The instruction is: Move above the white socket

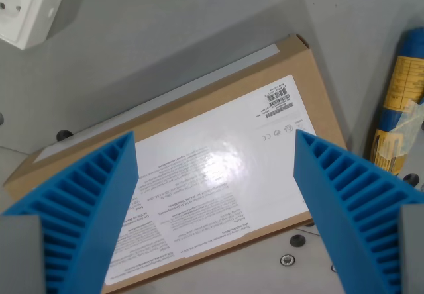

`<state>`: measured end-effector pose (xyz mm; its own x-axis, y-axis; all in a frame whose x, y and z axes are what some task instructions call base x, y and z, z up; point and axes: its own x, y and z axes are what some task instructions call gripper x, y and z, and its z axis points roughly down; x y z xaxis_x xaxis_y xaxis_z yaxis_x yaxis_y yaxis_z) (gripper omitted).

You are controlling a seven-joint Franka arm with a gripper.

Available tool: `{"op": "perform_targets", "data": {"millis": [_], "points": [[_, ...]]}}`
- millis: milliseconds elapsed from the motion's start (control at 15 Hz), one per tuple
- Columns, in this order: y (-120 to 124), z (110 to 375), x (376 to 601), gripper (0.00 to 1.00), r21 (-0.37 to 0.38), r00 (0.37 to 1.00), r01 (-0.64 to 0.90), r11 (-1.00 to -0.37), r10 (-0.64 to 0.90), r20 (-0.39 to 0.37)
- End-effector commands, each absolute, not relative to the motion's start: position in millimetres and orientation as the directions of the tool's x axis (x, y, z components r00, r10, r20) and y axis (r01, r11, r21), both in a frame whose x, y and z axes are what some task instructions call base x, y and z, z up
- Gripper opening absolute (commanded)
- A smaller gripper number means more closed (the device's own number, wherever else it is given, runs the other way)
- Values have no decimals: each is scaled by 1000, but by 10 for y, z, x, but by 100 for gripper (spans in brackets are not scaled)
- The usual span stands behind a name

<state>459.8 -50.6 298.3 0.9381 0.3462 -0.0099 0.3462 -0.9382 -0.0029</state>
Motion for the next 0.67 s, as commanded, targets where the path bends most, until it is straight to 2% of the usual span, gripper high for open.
{"op": "perform_targets", "data": {"millis": [67, 667], "points": [[-507, 3003, 4599, 100, -1, 938, 347, -938, 347, -6], [-478, 2979, 4599, 100, -3, 916, 400, -916, 400, 0]]}}
